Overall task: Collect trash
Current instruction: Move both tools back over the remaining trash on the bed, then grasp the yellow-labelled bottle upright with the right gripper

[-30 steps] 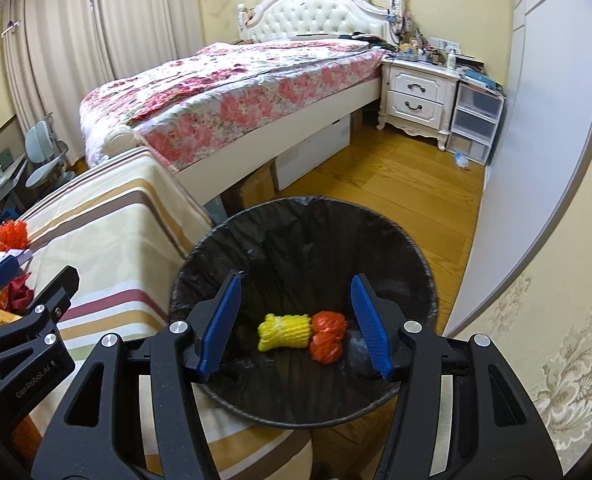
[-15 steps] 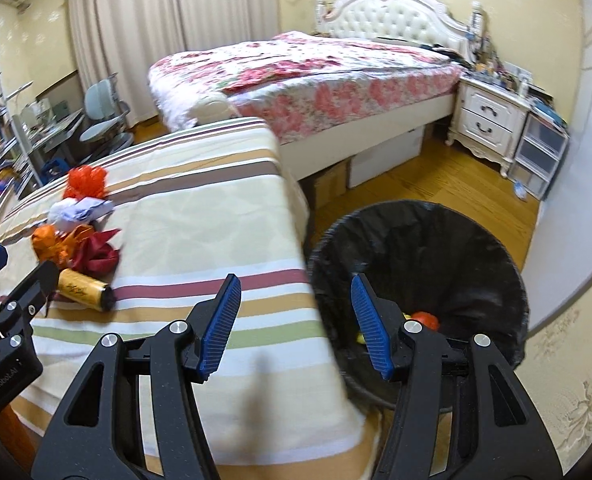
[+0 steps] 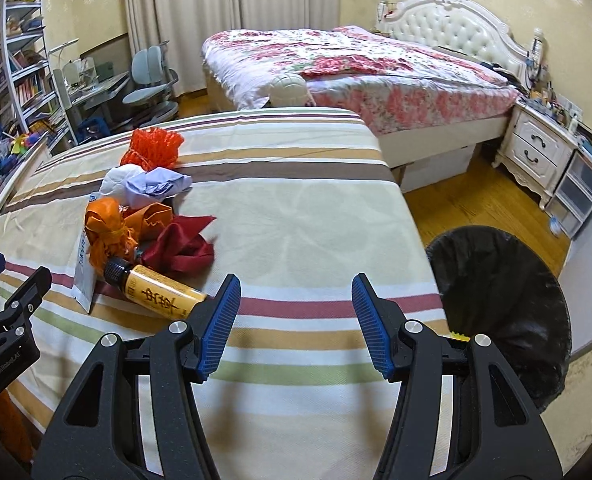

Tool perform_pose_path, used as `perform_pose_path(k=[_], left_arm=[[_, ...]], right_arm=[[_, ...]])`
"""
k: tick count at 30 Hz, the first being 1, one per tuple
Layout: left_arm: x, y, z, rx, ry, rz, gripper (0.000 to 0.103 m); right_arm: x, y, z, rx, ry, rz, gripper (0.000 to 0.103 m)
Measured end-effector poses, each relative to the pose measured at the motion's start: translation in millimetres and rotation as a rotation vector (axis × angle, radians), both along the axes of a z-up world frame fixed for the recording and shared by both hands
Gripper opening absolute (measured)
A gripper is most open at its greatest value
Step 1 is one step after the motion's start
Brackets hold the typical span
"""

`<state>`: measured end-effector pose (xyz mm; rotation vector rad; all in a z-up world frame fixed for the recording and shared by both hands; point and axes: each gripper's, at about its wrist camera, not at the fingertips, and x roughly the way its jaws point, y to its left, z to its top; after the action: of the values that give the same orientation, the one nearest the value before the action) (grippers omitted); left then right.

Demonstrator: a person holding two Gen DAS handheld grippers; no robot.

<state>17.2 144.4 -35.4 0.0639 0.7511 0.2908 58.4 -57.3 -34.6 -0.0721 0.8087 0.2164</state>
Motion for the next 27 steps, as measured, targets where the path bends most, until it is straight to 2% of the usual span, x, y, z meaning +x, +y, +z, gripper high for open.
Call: perform_pose_path(k=[9, 27], left_arm=[[-3, 15, -9, -0.018, 0.022, 0.019, 0.084], [-12, 29, -9, -0.02, 0.019, 0.05, 0.084]], right_arm=[[-12, 16, -9, -0.031, 0.026, 0.037, 0.057], [-53, 42, -7, -0.036, 0.03, 0.132, 0.057]])
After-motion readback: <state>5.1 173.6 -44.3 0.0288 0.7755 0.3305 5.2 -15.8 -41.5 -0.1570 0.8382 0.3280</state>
